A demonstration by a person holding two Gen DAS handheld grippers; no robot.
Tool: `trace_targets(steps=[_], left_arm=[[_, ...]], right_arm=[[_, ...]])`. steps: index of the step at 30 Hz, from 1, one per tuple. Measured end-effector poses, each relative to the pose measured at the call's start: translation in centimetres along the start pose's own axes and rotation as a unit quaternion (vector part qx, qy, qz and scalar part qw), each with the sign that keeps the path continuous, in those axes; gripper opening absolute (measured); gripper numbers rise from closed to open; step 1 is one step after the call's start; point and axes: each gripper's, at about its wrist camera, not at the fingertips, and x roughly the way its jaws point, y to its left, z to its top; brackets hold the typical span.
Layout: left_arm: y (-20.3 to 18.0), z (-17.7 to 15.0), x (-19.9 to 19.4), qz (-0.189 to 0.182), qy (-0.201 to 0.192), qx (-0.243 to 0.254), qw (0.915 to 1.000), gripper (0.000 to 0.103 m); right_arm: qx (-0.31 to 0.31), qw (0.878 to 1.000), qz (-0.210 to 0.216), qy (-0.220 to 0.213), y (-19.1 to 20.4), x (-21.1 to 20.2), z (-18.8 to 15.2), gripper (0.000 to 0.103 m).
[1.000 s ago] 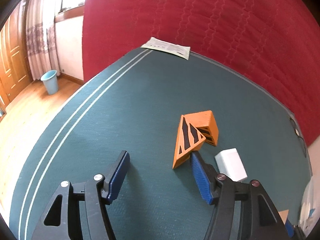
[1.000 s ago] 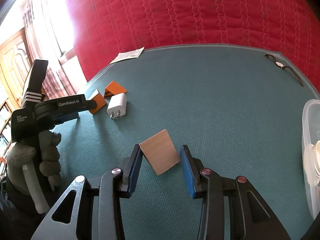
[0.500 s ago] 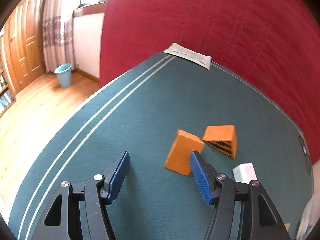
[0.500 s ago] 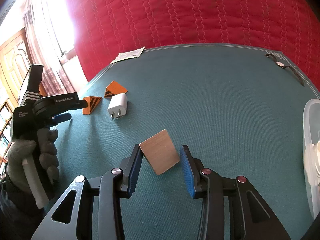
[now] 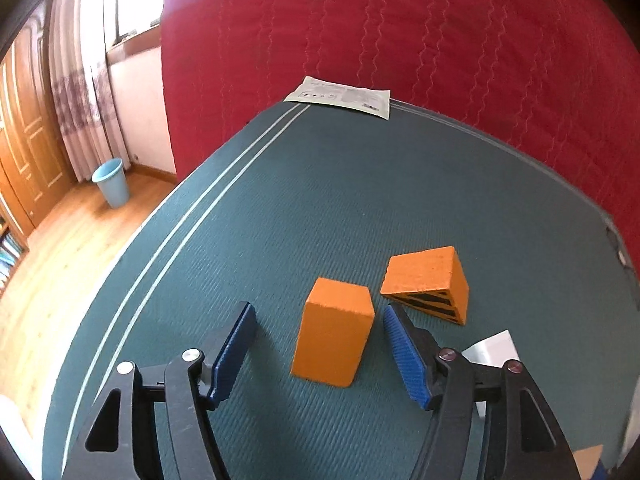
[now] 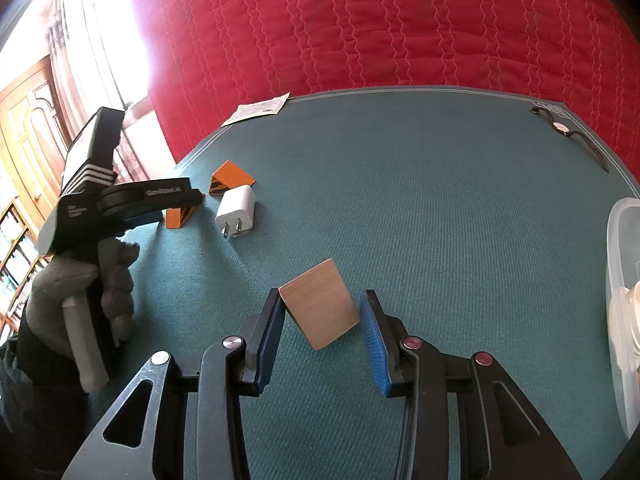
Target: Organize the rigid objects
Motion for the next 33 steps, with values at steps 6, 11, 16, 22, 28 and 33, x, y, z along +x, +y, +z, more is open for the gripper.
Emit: trace_targets(steps=[6, 11, 16, 22, 28, 33], left_arm=[[0.0, -0.4, -0.6, -0.015, -0.009, 0.013, 0.9998, 0.034], [0.3, -1.0, -1.7, -0.011, -0.027, 0.002, 0.9996, 0.034], [0.0, -1.4, -3.2, -0.01, -0.05, 0.002, 0.9987, 0.034], [-1.3, -2.0, -4.9, -0.023, -0.067, 0.012, 0.9974, 0.034], [-2.3, -3.3, -6.6, -0.04, -0.062, 0.022, 0.997, 0.034], [-3.5, -4.7, -7.7, -0.052, -0.056, 0.036, 0.9964, 0.034]], right_arm=[[0.0, 1.0, 0.001, 0.0, -0.1, 0.0, 0.0, 0.04], [0.009, 1.0, -0.004, -0.011, -0.2, -0.3, 0.0, 0.04], [0.011, 1.0, -0.005, -0.022, -0.2, -0.6, 0.0, 0.04], [0.018, 0.999, -0.019, -0.044, -0.8, -1.6, 0.3, 0.04], [0.053, 0.996, -0.033, -0.066, -2.8, -3.0, 0.9, 0.04], [0.076, 0.993, -0.038, -0.087, -4.2, -4.9, 1.7, 0.04]])
